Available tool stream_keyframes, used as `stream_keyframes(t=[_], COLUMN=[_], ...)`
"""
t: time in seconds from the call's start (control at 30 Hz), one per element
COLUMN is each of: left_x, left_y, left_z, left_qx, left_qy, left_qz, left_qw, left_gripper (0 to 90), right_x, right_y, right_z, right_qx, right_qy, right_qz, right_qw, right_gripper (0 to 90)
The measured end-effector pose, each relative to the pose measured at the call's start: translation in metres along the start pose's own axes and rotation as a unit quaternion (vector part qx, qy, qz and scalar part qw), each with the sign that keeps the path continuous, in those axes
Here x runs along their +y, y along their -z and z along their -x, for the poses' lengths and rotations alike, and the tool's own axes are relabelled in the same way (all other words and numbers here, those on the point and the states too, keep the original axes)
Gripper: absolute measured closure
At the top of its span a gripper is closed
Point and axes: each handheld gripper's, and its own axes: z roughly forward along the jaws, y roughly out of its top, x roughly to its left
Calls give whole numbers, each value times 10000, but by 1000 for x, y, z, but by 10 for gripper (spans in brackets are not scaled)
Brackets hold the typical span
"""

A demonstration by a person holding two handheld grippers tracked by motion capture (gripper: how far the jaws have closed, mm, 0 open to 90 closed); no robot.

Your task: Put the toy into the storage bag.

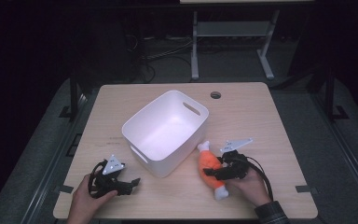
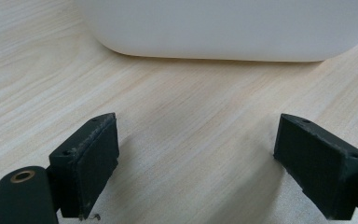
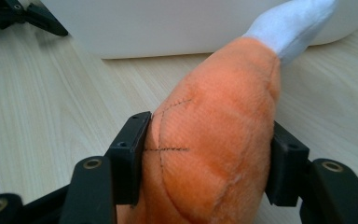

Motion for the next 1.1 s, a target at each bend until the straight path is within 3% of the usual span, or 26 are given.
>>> stream_keyframes(t=[0.4, 1.1], left_x=[0, 0], left_y=[0, 0], left_z=[0, 0], left_qx=[0, 0], left_qy=[-1, -17], left_qz=[0, -14], left_qw=[10000, 10000], left_gripper=[129, 129], right_x=[-11, -7], right_y=[25, 52], right_z=[11, 20], right_qx=[-108, 130], right_qy=[141, 595], right_qz=[104, 454], right_qw=[9998, 9971], right_gripper=[408, 398])
